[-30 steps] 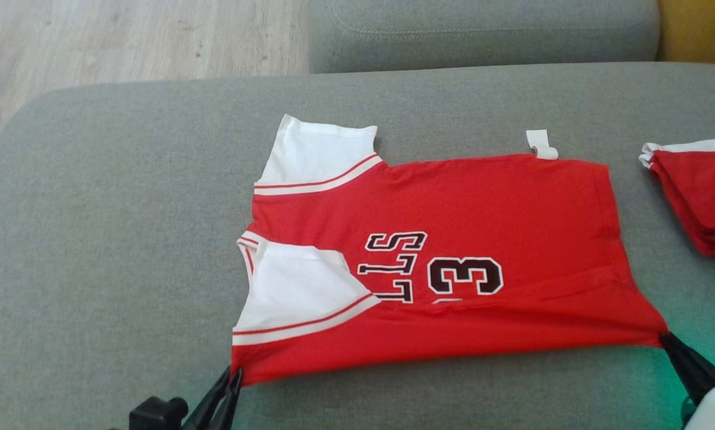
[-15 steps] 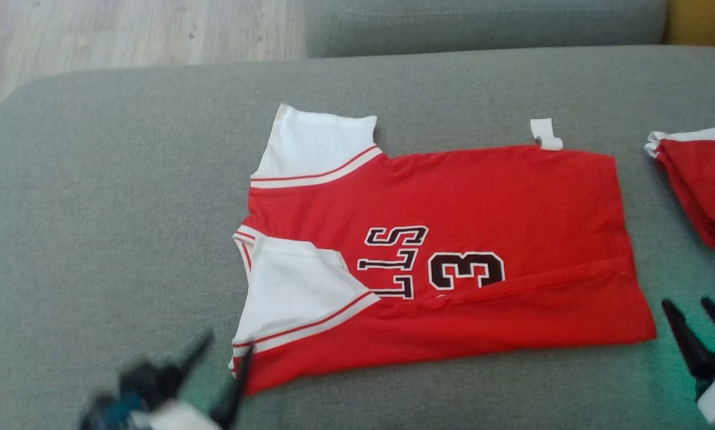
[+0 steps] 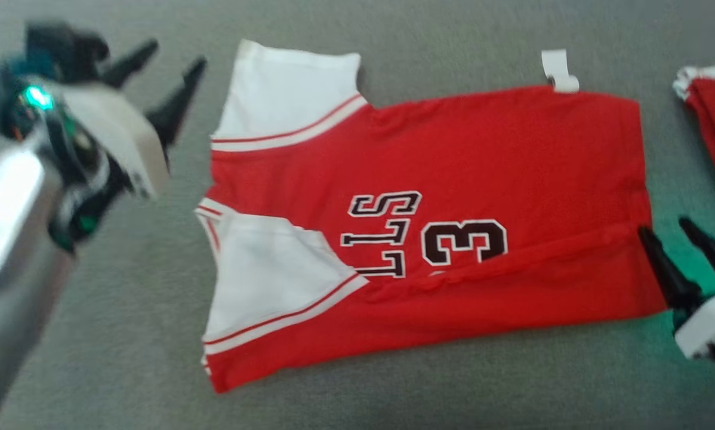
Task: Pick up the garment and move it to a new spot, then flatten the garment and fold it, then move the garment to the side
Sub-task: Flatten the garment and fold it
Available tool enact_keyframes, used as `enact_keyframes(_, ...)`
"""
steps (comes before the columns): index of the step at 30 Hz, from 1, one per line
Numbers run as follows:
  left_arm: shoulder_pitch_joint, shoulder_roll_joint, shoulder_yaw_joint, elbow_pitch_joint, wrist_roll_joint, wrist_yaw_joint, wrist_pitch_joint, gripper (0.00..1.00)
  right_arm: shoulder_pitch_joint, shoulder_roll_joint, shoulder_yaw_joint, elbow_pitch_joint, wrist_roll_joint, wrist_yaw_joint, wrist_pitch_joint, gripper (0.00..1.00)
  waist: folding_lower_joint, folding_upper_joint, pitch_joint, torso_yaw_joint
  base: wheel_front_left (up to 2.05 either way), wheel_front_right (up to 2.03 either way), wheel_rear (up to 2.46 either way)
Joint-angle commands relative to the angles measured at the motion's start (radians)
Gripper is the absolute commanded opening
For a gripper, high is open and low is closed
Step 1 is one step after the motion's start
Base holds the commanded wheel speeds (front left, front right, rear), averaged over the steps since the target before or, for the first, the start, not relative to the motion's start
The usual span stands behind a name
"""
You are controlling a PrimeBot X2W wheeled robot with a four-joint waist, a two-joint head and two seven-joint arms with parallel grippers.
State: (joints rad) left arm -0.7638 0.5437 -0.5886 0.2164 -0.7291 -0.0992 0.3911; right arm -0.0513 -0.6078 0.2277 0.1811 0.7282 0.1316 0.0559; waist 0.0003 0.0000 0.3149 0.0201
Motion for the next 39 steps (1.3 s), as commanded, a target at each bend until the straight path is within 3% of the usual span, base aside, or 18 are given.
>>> enact_keyframes(1,-0.106,0.031,0.028,0.043,-0.027,-0.015,0.058,1.00,-0.017,-0.017,-0.014,-0.048,-0.022,-0.001,0.018,1.00,-0.0003,0.0000,0.072,-0.062,0.00,0.00,0.00)
enact_keyframes(8,-0.266,0.031,-0.014,0.224,-0.057,-0.029,0.142,1.00,-0.031,0.025,-0.053,-0.098,-0.062,-0.001,0.057,1.00,-0.0003,0.0000,0.144,-0.117,0.00,0.00,0.00)
enact_keyframes(22,-0.392,0.055,-0.142,0.395,-0.097,-0.031,0.111,1.00,-0.041,0.080,-0.089,-0.132,-0.105,-0.001,0.081,1.00,-0.0003,0.0000,0.217,-0.173,0.00,0.00,0.00)
enact_keyframes(23,-0.395,0.058,-0.151,0.398,-0.100,-0.031,0.107,0.93,-0.042,0.082,-0.089,-0.132,-0.106,-0.001,0.081,1.00,-0.0003,0.0000,0.218,-0.174,0.00,0.00,0.00)
enact_keyframes(24,-0.398,0.060,-0.159,0.400,-0.106,-0.031,0.103,0.77,-0.043,0.084,-0.090,-0.132,-0.106,-0.001,0.082,1.00,-0.0003,0.0000,0.219,-0.176,0.00,0.00,0.00)
enact_keyframes(25,-0.400,0.062,-0.169,0.399,-0.113,-0.031,0.101,0.44,-0.044,0.085,-0.091,-0.132,-0.107,-0.001,0.082,1.00,-0.0003,0.0000,0.219,-0.176,0.00,0.00,0.00)
enact_keyframes(30,-0.411,0.074,-0.207,0.395,-0.150,-0.031,0.070,0.00,-0.041,0.086,-0.101,-0.130,-0.109,-0.001,0.084,1.00,-0.0003,0.0000,0.218,-0.174,0.00,0.00,0.00)
enact_keyframes(39,-0.424,0.092,-0.299,0.364,-0.197,-0.031,-0.015,0.00,-0.125,0.069,-0.094,-0.151,-0.087,-0.001,0.133,1.00,-0.0003,0.0000,0.173,-0.159,0.00,0.00,0.00)
